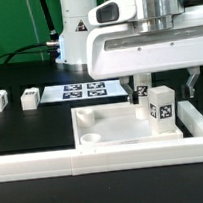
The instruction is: Assemble square table
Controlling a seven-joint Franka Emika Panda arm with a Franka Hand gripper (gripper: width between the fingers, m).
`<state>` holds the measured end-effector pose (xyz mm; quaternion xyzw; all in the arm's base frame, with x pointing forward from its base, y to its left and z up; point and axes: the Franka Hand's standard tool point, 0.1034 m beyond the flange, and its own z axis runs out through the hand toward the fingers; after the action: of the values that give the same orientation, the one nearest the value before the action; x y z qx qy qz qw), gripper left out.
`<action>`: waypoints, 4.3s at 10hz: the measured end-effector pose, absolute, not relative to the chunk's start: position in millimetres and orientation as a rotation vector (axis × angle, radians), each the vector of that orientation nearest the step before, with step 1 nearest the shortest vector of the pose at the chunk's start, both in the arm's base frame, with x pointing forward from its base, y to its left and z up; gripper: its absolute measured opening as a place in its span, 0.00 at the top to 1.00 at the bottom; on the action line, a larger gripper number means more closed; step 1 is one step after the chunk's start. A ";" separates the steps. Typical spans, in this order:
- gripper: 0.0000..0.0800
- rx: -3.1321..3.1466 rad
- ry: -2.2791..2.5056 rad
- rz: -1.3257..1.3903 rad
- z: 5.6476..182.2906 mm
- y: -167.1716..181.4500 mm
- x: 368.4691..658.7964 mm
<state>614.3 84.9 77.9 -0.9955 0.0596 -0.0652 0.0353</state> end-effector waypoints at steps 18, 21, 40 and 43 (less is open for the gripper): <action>0.64 -2.907 0.858 -0.220 77.3 103.2 613.5; 0.64 -2.703 1.302 -0.200 77.5 109.3 613.4; 0.19 -3.080 0.064 -0.266 78.5 120.7 612.9; 0.19 -3.100 -0.243 -0.271 77.6 118.8 612.2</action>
Offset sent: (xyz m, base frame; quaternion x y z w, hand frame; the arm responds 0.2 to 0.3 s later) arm 0.0012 0.0019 -0.0001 -0.0127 0.0066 -0.1129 0.9935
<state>612.2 118.8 77.6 -0.9931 -0.0777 -0.0867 0.0100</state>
